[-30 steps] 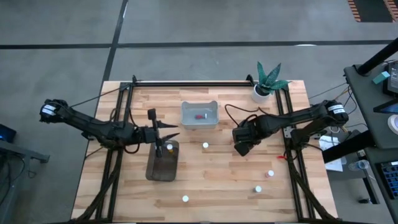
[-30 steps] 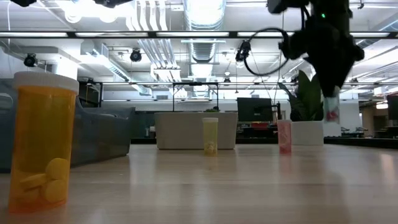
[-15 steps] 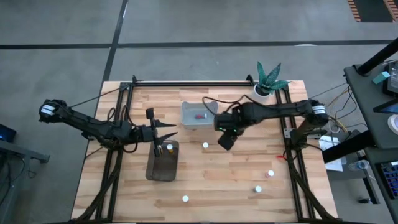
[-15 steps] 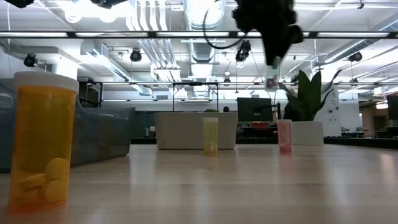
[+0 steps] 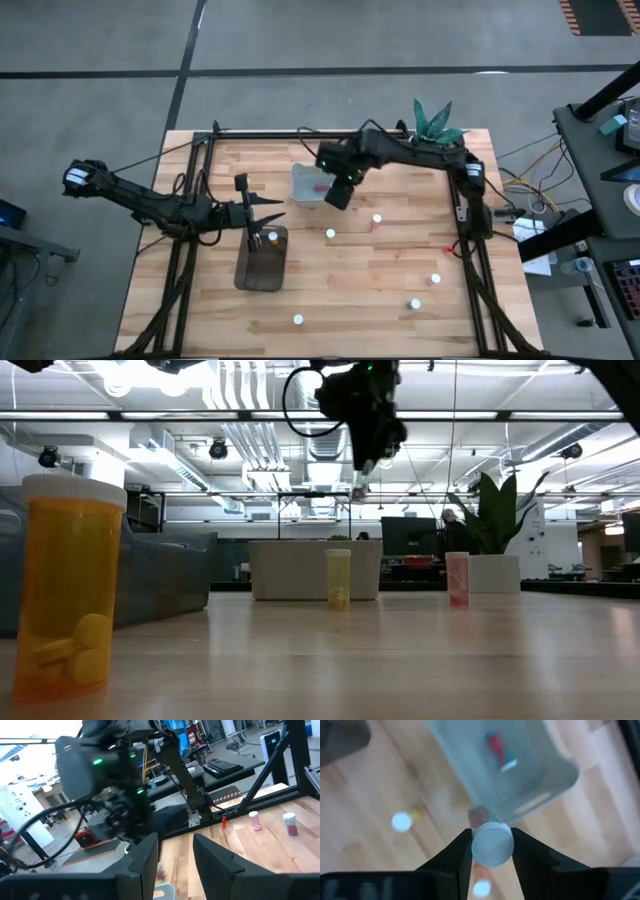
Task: Pick and place medicine bottles into bin by pill shape (circle, oval)
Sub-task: Put the green capsule bottle into the gray bin
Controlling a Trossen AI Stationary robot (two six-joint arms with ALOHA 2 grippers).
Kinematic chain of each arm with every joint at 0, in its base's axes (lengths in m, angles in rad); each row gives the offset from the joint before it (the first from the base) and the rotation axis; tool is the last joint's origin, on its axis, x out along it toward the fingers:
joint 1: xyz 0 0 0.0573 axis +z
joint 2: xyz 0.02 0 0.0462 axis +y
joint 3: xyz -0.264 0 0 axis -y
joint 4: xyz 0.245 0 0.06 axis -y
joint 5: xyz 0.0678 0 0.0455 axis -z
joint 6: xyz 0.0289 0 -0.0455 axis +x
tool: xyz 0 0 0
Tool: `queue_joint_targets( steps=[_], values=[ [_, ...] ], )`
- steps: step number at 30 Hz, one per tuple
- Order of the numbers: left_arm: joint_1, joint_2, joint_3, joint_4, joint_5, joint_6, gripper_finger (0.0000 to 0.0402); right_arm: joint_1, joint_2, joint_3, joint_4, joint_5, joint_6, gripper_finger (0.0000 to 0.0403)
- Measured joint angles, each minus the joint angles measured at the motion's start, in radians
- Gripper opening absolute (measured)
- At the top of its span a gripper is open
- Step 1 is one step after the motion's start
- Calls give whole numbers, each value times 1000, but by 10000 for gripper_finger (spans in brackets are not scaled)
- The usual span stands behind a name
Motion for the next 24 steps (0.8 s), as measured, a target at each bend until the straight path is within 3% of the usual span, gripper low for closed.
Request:
queue_joint_targets(
  steps=[11,24],
  values=[
    [0,0,0,0,0,4,109,-121,186,180,0,-1,-158,116],
    [1,0,0,1,0,9,109,-187,294,216,4,-8,-259,116]
  ],
)
